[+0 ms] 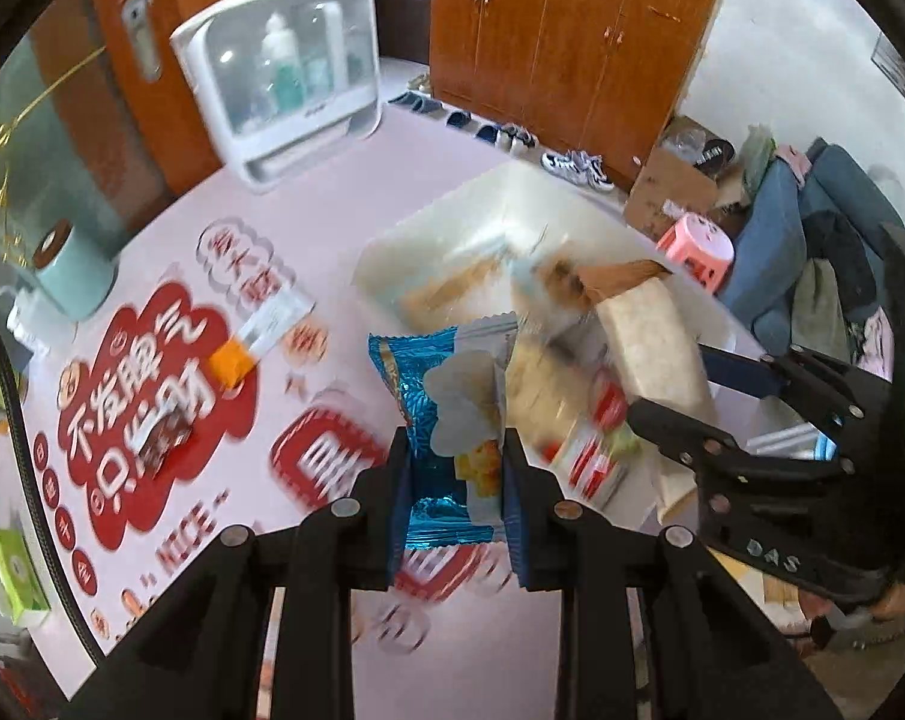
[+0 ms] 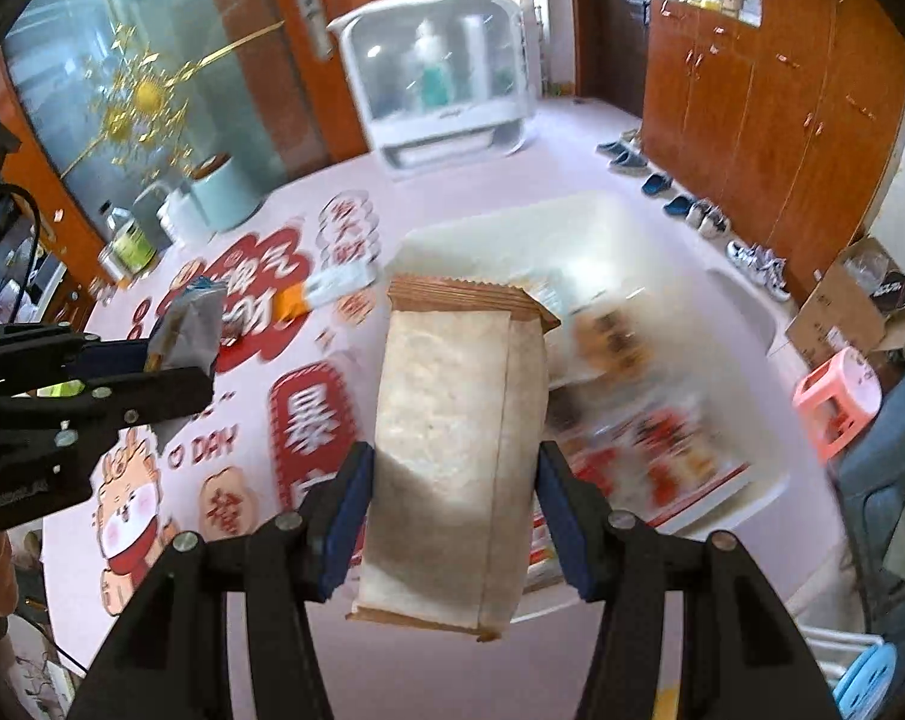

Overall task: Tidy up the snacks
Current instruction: 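Carry both items to the white tray and open both tools to release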

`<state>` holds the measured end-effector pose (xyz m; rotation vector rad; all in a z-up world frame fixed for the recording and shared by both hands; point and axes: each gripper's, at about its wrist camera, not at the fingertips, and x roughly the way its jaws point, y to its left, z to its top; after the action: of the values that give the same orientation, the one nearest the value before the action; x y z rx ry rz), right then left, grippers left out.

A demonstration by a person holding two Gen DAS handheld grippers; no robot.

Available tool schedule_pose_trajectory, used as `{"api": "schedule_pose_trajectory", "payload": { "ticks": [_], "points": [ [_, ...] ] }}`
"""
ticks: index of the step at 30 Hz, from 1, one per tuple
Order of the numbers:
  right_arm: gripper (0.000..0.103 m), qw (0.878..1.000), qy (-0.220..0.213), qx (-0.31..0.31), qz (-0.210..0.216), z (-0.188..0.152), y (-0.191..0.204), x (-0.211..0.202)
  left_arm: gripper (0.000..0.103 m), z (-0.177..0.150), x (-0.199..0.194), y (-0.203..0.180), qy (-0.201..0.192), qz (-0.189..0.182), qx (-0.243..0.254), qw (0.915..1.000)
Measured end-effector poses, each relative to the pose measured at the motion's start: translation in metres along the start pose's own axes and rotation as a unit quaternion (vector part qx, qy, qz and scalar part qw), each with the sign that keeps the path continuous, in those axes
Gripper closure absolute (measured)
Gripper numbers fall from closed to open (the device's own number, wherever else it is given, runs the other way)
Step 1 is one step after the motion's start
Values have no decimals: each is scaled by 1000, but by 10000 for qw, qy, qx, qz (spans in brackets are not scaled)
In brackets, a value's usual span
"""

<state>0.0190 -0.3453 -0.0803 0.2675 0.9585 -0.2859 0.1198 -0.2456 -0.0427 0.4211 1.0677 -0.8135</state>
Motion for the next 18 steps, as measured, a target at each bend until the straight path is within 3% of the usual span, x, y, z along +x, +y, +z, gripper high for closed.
{"api": "schedule_pose_trajectory", "payload": {
  "ticks": [8, 14, 16, 17, 18],
  "points": [
    [47, 9992, -256, -165, -239, 49, -74, 1, 78, 89, 41, -50, -210, 109, -266, 9994],
    [47, 9997, -127, -166, -157, 66, -98, 22, 77, 122, 75, -69, -84, 181, -348, 9992],
    [46, 9998, -2, -175, -91, 67, -102, 31, 71, 125, 85, -70, -29, 214, -374, 9991],
    [46, 9998, 78, -188, -33, 67, -103, 36, 56, 126, 89, -72, -7, 222, -391, 9990],
    [45, 9997, 142, -199, 6, 66, -104, 39, 34, 125, 92, -71, -6, 229, -414, 9989]
  ]
}}
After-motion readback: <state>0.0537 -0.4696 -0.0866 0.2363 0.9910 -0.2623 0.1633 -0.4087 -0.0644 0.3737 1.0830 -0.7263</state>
